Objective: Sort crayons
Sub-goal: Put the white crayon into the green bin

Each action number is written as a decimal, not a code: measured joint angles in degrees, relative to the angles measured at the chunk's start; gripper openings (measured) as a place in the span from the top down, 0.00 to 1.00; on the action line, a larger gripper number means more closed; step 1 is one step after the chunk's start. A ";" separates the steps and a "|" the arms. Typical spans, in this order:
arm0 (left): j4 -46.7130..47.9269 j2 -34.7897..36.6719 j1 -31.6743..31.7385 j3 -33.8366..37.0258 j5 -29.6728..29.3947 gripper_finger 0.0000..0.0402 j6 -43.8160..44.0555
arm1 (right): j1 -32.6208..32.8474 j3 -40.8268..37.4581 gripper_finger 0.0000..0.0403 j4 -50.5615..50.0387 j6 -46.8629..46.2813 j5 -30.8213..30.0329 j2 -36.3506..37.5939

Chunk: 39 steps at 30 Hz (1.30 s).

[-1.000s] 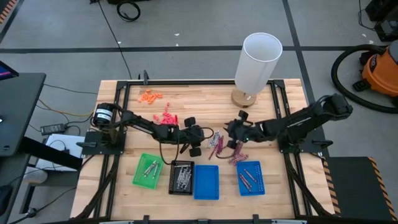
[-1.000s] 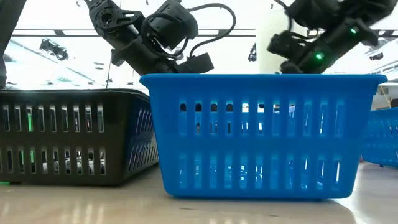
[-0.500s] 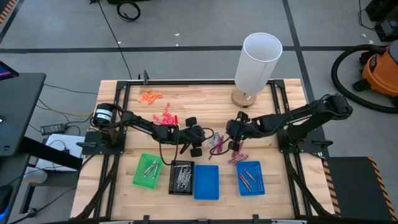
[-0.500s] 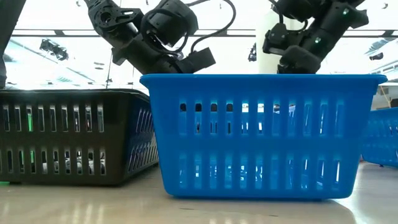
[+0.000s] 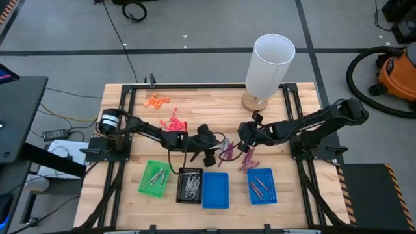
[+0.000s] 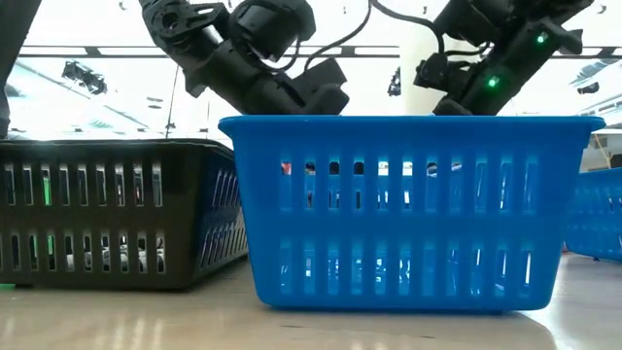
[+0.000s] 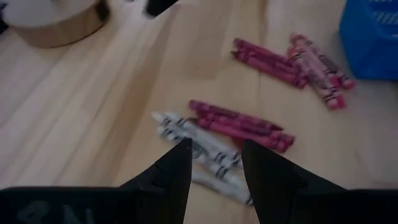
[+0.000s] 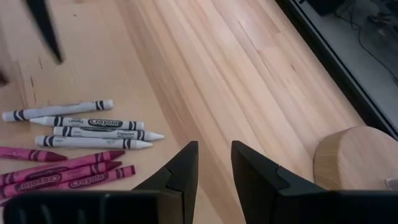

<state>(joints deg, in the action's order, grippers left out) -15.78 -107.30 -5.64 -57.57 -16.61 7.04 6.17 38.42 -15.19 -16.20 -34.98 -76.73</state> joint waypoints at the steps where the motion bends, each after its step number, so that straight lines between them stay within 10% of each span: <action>1: 0.58 -0.68 -0.37 -1.01 -0.10 0.63 -0.13 | 0.00 -0.31 0.74 0.54 0.24 0.02 0.00; 11: 8.99 -8.77 -0.87 -12.54 -5.06 0.62 3.80 | 0.07 -0.90 0.74 0.58 1.44 -0.24 0.00; 26: 12.85 -8.46 -1.58 -12.93 -6.73 0.46 20.61 | 5.00 -1.76 0.74 0.21 4.93 -14.03 0.02; 39: 20.26 -8.46 -4.43 -12.93 -8.52 0.48 24.43 | 4.90 -4.47 0.74 10.81 12.24 -14.14 0.02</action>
<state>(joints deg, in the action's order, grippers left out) 4.48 -115.77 -10.07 -70.50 -25.12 31.47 11.07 33.95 -4.39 -3.96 -49.11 -76.71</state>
